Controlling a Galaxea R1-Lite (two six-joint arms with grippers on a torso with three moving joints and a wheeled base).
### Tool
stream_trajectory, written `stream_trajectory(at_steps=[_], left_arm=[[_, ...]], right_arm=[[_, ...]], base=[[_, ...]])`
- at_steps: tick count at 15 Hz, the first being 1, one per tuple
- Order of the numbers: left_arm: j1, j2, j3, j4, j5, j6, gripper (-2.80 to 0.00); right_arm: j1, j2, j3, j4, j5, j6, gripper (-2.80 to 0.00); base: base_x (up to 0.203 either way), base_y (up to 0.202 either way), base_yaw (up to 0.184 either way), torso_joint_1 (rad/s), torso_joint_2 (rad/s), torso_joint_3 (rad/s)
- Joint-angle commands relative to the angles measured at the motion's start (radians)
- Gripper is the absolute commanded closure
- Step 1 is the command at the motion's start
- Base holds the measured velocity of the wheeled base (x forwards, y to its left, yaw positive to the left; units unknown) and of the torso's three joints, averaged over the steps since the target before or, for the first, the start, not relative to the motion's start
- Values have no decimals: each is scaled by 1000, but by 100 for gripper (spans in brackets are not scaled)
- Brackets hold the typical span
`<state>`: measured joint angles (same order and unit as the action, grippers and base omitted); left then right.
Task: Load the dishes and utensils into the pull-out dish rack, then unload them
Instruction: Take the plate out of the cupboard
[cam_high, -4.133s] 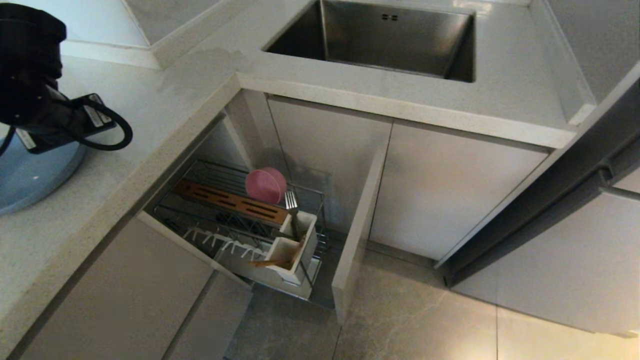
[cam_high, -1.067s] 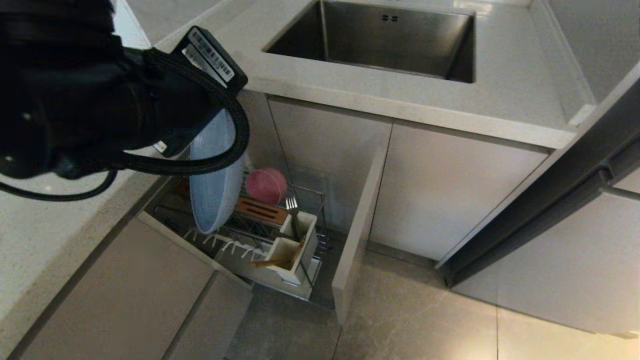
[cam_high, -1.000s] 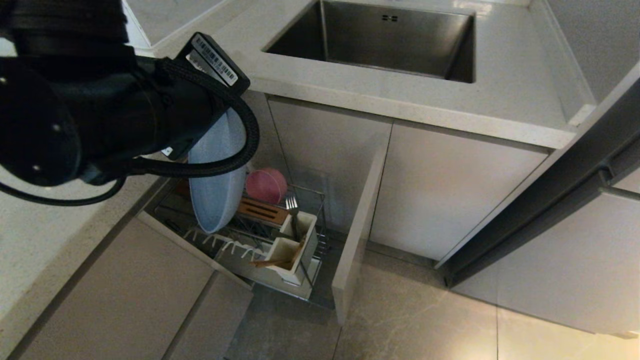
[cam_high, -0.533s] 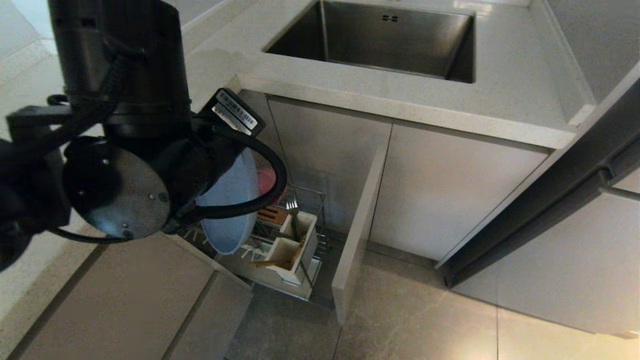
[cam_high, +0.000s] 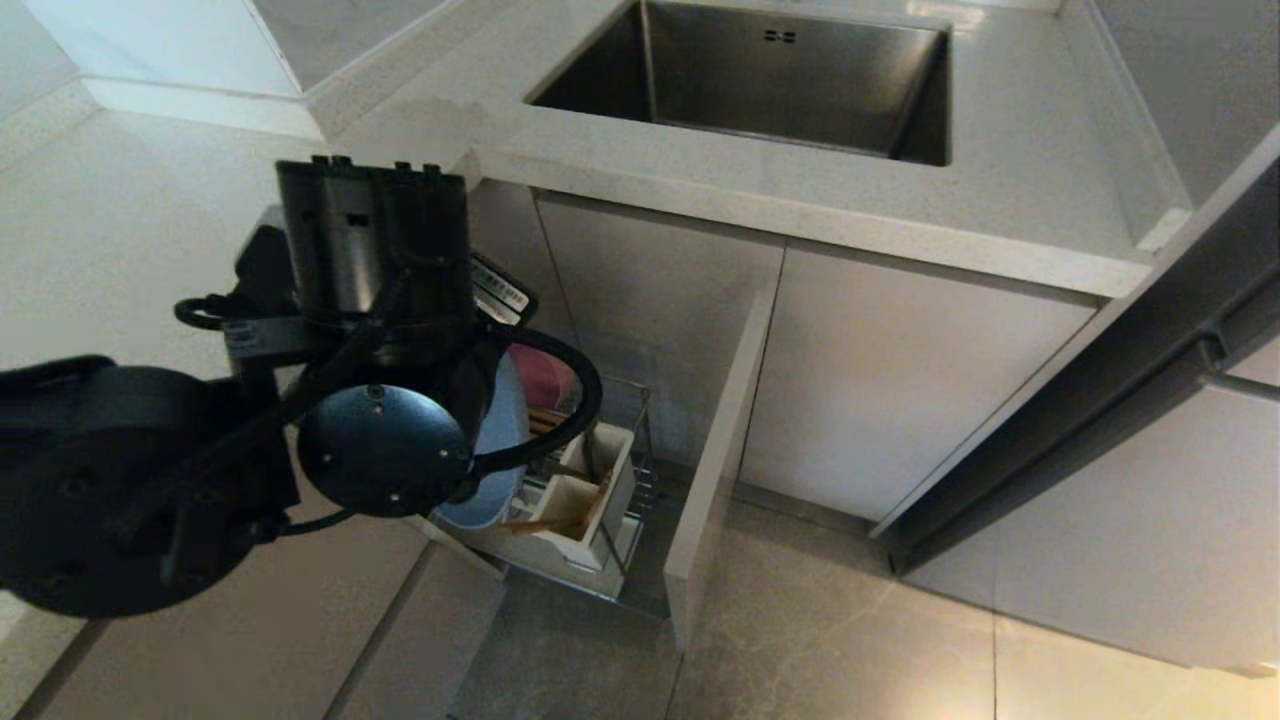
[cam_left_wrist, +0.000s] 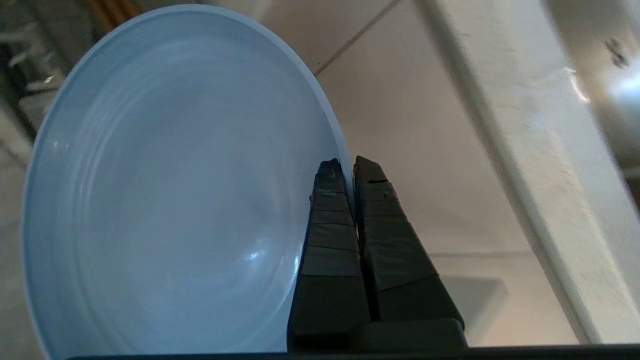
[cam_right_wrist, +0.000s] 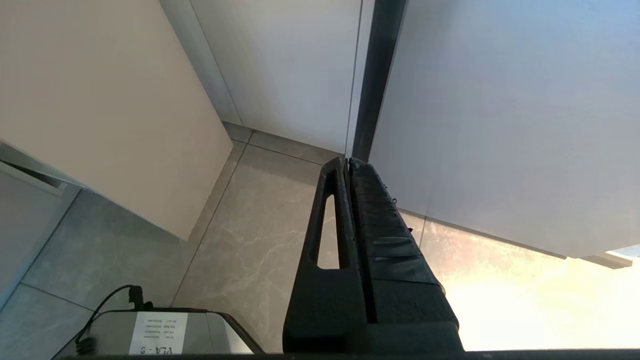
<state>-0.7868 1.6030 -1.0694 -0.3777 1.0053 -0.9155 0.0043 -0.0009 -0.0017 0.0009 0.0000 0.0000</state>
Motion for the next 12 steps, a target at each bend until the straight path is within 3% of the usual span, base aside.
stream_trajectory(at_steps=[1,7,12], left_arm=[[18,29,5,0,4,-28,0],[105,39,0,2,-82,-138,0],[135,42,-1,-4,-88,-192,0]], right_arm=[[0,1,0,-1,0,0,0],[0,1,0,-1,0,0,0],[0,1,0,1,0,0,0]], base=[[0,0,0,0,0,0],[0,0,0,0,0,0],[0,0,0,0,0,0]])
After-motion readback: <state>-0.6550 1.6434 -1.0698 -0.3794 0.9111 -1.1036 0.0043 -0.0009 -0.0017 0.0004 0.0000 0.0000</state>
